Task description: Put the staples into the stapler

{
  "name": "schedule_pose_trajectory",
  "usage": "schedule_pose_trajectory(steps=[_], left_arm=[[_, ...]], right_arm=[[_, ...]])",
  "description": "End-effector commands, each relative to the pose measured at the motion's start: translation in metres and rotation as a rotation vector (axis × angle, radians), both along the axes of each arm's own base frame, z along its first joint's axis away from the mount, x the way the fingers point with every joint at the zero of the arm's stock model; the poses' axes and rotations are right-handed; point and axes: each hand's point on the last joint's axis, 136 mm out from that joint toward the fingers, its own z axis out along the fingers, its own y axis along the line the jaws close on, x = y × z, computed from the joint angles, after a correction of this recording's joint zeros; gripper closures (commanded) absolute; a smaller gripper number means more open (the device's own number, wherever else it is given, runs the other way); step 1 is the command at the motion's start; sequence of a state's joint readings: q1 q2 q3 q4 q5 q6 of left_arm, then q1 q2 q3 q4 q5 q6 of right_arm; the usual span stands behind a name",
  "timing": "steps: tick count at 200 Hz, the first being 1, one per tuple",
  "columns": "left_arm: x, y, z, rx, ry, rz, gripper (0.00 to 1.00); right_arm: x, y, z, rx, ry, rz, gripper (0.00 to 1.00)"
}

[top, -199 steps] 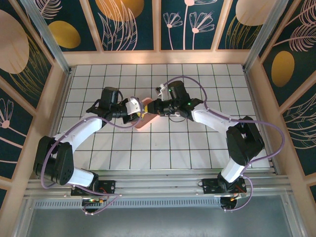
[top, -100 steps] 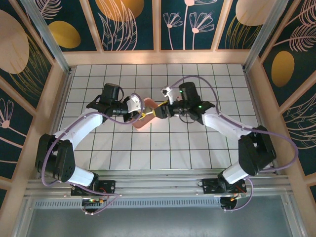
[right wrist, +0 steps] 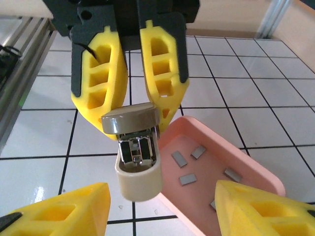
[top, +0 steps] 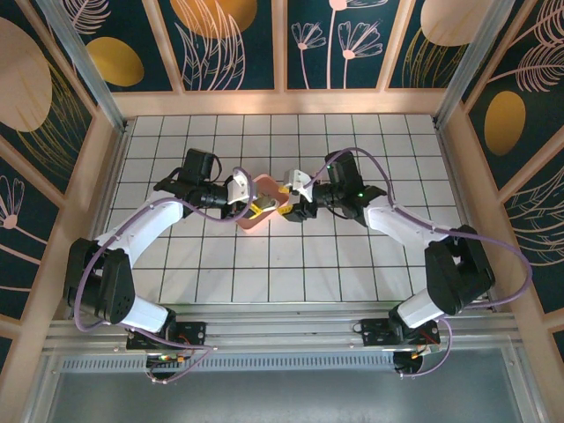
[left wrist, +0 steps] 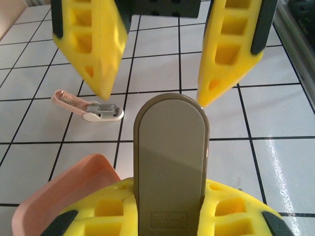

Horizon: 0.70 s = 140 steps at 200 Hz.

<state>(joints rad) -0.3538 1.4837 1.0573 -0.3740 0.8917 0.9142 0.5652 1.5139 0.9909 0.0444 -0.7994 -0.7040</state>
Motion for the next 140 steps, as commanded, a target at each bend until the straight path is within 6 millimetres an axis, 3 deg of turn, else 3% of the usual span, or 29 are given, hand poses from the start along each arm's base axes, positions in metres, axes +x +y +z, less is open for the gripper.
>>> schedule_pose_trajectory(steps=[1, 63, 110, 119, 140], left_arm=[[-0.008, -0.007, 0.011, -0.045, 0.002, -0.062, 0.95], [-0.009, -0.008, 0.012, -0.053, 0.006, -0.069, 0.95], [-0.008, -0.008, 0.016, -0.060, 0.003, -0.070, 0.92], [-0.008, -0.008, 0.017, -0.061, 0.000, -0.069, 0.87], [-0.005, -0.008, 0.023, -0.068, -0.026, -0.048, 0.58]], right_arm=[[-0.007, 0.014, 0.010, 0.028, -0.074, 0.094, 0.44], [-0.011, 0.022, 0.011, 0.055, -0.051, 0.126, 0.58], [-0.012, 0.020, 0.008, 0.044, -0.044, 0.130, 0.79], [-0.012, 0.019, 0.007, 0.043, -0.047, 0.127, 0.82], [-0.004, 0.018, 0.003, 0.020, -0.056, 0.075, 0.85]])
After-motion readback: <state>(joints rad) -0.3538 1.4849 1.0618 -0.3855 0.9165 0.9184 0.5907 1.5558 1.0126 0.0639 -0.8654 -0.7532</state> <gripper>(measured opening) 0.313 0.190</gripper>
